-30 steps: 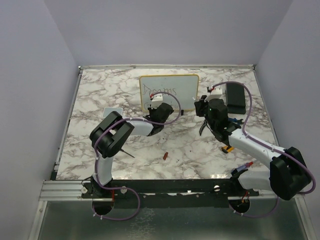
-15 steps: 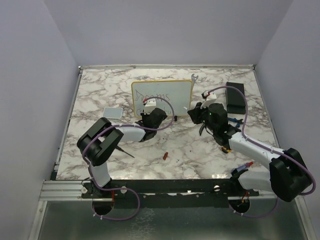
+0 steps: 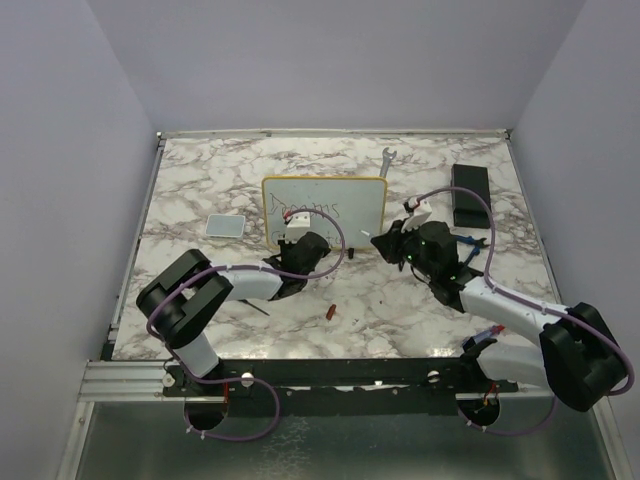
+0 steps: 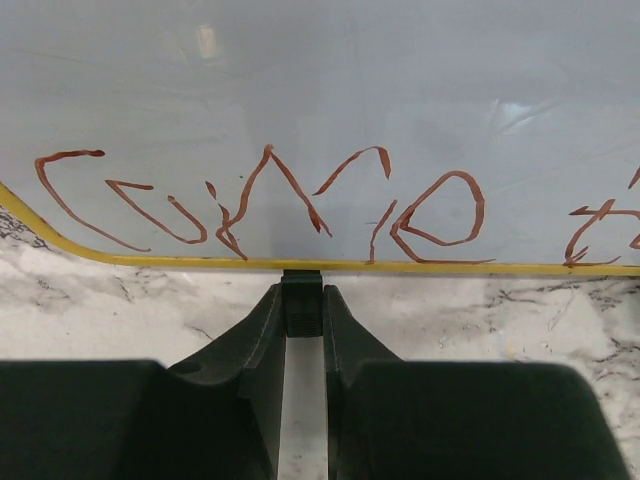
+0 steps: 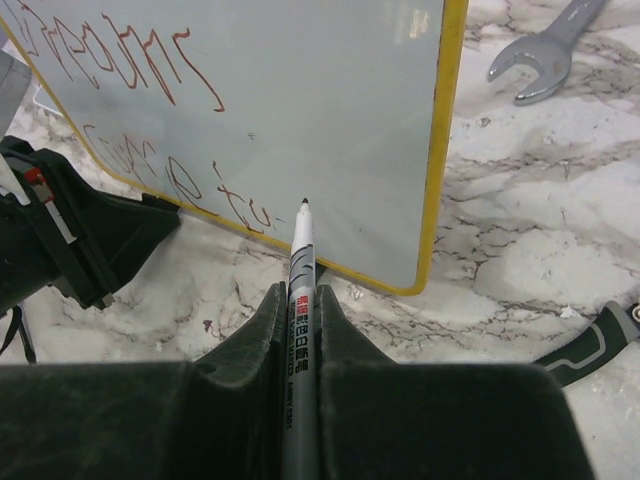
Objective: Write a sentence on the whiteboard
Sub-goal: Move the whiteboard stand to the center of the board.
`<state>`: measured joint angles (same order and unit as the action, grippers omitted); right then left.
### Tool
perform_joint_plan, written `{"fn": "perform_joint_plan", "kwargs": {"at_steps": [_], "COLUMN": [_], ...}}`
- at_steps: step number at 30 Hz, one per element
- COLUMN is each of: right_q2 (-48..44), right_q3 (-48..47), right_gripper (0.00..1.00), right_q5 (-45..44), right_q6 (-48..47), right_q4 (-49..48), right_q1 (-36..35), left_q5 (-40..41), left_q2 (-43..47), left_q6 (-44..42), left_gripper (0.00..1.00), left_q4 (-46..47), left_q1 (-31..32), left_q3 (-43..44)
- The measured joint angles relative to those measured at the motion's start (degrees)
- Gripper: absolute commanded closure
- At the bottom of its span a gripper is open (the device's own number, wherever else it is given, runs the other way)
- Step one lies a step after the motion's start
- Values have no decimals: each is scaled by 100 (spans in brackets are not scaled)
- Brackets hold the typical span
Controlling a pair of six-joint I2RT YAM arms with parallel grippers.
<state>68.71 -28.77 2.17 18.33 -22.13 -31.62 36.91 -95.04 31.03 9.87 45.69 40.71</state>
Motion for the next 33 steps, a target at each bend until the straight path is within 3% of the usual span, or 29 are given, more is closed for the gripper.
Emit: {"fn": "perform_joint_plan", "kwargs": {"at_steps": [14,33], "right_q2": [625,1283], "right_q3": [286,-175], "right_gripper": [99,99], "right_q5": [-33,221], "right_q6": [68,-74], "right_q4": [-645,-831], "right_q1": [-166,-382], "left_q5": [-17,-17], "left_q2": [76,76], "left_q6": [136,136], "left_gripper": [100,100], "left_q4": [-57,-59], "left_q1": [131,131], "left_q3": [-87,-87]}}
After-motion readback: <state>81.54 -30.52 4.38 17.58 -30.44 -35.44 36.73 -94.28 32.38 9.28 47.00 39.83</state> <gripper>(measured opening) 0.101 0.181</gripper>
